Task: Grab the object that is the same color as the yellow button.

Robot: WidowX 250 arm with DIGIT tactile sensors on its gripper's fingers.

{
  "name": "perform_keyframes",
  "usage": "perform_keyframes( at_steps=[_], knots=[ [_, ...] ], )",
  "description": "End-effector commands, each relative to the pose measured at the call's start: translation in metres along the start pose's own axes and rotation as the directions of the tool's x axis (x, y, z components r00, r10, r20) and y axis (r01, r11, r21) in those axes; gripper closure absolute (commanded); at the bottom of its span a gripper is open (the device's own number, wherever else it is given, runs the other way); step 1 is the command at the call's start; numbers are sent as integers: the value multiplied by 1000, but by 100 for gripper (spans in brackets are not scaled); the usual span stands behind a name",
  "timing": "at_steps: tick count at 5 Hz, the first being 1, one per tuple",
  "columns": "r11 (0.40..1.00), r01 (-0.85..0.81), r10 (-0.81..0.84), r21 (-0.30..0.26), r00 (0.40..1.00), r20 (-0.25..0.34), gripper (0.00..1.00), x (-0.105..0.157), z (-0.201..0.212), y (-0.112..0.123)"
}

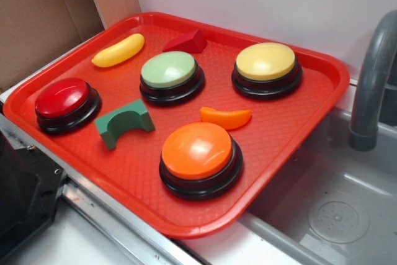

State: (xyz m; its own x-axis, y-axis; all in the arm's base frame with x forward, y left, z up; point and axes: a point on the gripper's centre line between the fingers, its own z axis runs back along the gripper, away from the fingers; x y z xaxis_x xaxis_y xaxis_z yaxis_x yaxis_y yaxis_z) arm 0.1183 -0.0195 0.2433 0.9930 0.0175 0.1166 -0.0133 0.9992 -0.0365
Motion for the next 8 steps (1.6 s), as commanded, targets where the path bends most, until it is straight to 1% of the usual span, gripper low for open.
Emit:
perform_keyframes(
  at_steps=[1, 2, 3, 4, 5, 6, 8],
  knots=[
    [1000, 0, 0, 0, 1000, 0, 0, 0, 0, 0],
    [982, -110, 106, 151, 994, 32, 0, 27, -35, 46],
    [961, -114, 109, 250, 993, 33, 0, 48, -66, 82],
    [962, -89, 79, 258, 996, 48, 0, 71, -98, 111],
    [963, -94, 86, 253, 995, 43, 0, 94, -127, 133],
    [964, -90, 80, 251, 996, 50, 0, 112, -147, 148],
    [986, -43, 41, 158, 999, 11, 0, 134, -199, 167]
  ],
)
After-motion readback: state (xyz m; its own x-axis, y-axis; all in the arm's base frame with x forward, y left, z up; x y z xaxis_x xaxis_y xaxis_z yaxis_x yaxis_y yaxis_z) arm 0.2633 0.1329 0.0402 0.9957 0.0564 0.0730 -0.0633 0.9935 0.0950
